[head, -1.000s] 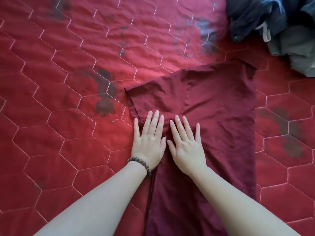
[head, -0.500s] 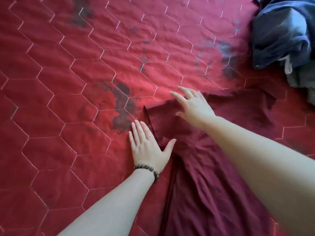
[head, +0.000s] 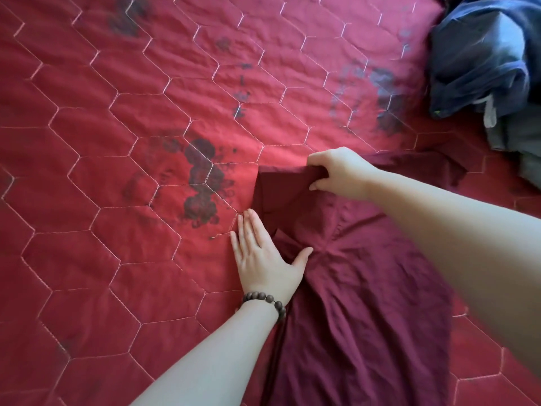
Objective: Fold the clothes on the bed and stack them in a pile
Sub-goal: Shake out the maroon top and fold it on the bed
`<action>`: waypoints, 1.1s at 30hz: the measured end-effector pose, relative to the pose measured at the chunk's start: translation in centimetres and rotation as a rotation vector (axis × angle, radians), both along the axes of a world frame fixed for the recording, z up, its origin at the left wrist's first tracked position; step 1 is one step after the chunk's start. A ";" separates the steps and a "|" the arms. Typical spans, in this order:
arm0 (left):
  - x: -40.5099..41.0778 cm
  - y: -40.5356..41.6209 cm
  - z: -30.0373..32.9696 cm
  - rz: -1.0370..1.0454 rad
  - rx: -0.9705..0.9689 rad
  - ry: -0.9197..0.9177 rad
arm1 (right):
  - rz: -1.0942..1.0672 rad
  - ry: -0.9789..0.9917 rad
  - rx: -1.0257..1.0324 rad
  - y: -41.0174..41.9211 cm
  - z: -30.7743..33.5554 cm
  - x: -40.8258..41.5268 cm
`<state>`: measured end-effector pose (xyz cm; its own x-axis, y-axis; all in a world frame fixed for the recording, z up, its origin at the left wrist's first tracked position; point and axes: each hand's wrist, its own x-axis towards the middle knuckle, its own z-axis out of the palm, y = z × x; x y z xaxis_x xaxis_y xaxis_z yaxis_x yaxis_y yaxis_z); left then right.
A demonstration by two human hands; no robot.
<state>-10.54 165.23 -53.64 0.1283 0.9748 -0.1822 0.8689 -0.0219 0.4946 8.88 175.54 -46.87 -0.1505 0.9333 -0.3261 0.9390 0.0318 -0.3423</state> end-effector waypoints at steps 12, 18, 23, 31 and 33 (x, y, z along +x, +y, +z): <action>1.3 -1.7 0.9 0.033 -0.097 -0.179 | -0.128 0.009 0.043 -11.3 1.5 6.3; 2.4 -1.8 0.5 0.013 -0.056 0.001 | -0.310 -0.069 -0.171 -13.3 -1.6 5.7; 2.4 -1.6 1.0 -0.067 -0.066 -0.298 | -0.547 0.105 -0.113 -10.2 -2.3 3.3; 1.1 -1.8 2.0 -0.417 0.117 -0.294 | -0.466 0.326 0.045 -14.2 1.1 5.6; 0.4 -2.0 1.9 -0.558 0.157 -0.229 | -0.296 0.186 -0.027 -17.0 1.0 6.5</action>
<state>-10.15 163.24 -51.73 0.6450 0.7625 0.0502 0.5776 -0.5294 0.6214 15.39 158.49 -45.86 0.0663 0.9368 -0.3436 0.8278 -0.2439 -0.5053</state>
